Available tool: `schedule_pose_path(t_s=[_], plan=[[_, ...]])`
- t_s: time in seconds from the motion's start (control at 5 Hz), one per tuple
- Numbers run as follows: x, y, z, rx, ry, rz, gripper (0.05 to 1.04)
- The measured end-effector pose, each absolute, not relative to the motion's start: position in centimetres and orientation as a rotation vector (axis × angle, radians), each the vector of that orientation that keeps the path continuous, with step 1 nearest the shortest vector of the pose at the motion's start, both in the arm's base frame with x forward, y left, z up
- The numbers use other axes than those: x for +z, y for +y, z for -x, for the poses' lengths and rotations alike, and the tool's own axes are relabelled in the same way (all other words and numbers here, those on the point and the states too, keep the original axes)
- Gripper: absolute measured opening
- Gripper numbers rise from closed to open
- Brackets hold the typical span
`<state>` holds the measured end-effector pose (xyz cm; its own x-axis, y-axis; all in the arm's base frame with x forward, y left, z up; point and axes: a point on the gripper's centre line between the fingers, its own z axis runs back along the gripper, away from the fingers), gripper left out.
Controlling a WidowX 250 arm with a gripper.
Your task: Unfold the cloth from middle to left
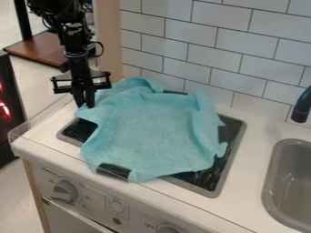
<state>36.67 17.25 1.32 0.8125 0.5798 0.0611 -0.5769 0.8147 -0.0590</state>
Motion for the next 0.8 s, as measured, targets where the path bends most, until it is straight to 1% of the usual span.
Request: schedule_pose_path(t_s=[0.2, 0.4, 0.6, 0.8], plan=[[1.3, 16.9, -36.5, 0.611, -0.085, 0.054, 0.528], [2.0, 16.8, -36.5, 0.616, -0.101, 0.055, 0.834], [2.9, 17.0, -36.6, 0.620, -0.117, 0.045, 1.021], [4.0, 16.8, -36.8, 0.621, -0.142, 0.056, 1.006]])
